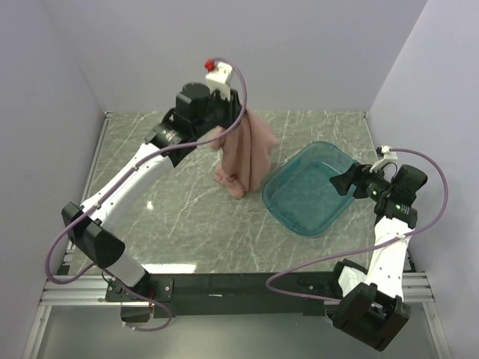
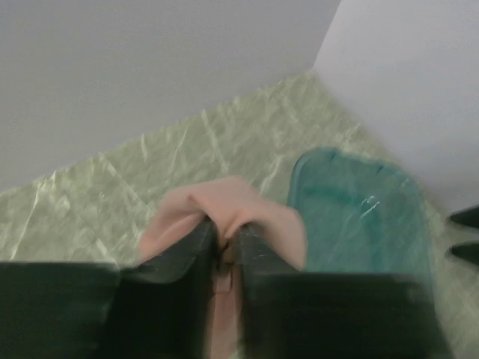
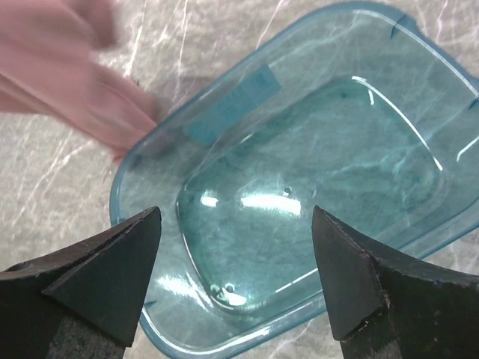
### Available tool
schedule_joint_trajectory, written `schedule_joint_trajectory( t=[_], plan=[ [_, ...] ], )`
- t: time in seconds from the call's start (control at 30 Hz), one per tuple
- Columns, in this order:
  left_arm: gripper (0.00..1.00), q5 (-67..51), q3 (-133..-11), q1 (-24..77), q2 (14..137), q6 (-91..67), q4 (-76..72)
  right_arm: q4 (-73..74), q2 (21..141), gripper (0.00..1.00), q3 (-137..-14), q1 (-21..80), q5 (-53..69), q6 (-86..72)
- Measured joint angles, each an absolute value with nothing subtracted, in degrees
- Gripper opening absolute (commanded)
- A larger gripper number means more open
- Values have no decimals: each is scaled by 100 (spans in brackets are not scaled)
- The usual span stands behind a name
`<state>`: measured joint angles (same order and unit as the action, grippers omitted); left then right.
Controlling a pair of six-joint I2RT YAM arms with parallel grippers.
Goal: Fold and stack the t-shirts
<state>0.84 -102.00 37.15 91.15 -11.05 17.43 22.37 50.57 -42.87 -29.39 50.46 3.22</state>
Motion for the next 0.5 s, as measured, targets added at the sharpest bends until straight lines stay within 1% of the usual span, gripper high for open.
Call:
schedule_joint_trajectory(
  t=[0.03,0.07,0.1,0.2,0.27,0.37,0.5],
  plan=[
    [55,69,-9911,3704,9052,-1138,1691,2279,5087,87,-4289,-2939,5059,375],
    [62,67,-9500,3693,8936,-1221,1686,2335,5111,87,-4296,-2939,5078,429],
    [70,67,-9177,3693,8827,-1282,1710,2373,5129,87,-4303,-2939,5113,478],
    [84,189,-8029,3671,8265,-1435,1815,2515,5196,87,-4313,-2877,5288,722],
    [89,355,-7481,3671,7806,-1470,1922,2620,5269,87,-4320,-2753,5369,891],
    [90,672,-6923,3671,6923,-1444,2132,2810,5454,88,-4401,-2281,5328,1131],
    [90,1022,-6156,3662,5457,-1280,1986,3201,5896,89,-4827,-1020,4814,1494]
  ],
)
